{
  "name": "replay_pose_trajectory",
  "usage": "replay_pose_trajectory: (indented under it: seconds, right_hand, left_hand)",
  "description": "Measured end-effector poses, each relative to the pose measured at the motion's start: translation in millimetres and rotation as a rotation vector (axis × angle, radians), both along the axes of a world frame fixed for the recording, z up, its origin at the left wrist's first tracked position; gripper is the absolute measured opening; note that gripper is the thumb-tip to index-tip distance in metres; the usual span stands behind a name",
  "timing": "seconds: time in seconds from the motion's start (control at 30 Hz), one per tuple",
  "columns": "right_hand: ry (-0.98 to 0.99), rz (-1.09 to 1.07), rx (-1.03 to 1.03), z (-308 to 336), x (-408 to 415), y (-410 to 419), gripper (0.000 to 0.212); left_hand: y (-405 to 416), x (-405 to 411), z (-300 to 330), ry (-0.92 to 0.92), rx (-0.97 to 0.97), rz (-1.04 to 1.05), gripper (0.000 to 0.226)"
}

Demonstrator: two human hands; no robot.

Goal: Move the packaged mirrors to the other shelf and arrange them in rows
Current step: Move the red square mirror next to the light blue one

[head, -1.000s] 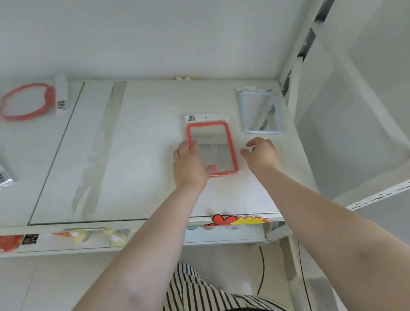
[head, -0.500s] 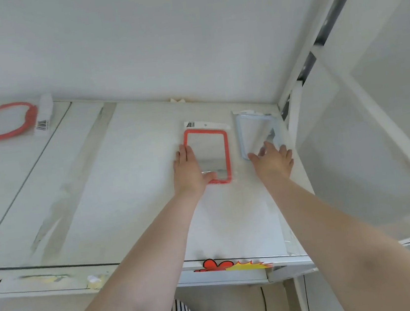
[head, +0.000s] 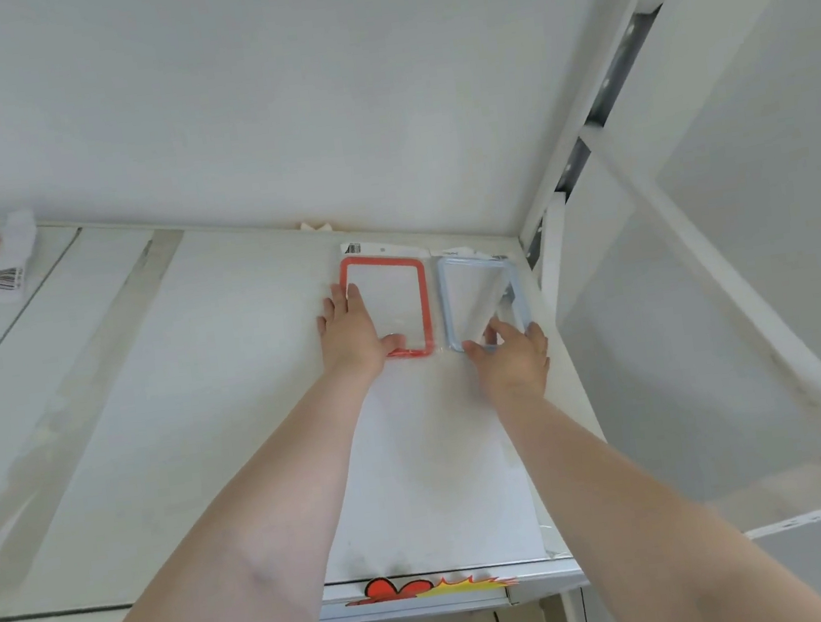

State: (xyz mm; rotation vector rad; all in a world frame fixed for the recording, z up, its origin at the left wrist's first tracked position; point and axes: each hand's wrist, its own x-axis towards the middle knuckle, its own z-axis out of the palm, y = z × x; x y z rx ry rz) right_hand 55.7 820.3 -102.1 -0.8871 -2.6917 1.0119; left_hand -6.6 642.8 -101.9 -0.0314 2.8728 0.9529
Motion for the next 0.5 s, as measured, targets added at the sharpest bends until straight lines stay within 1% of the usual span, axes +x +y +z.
replay_pose_trajectory:
  seconds: [0.2, 0.5]
  right_hand:
    - [0.006, -0.018, -0.033, 4.7, 1.4, -1.7, 0.042]
    - [-0.037, -0.008, 0.033, 4.3, -0.5, -1.0, 0.039]
  left_hand:
    - [7.8, -6.9, -1.1, -0.003, -0.007, -0.007, 0.104]
    - [8.5, -4.2, -1.6, 0.007, -0.002, -0.009, 0.104]
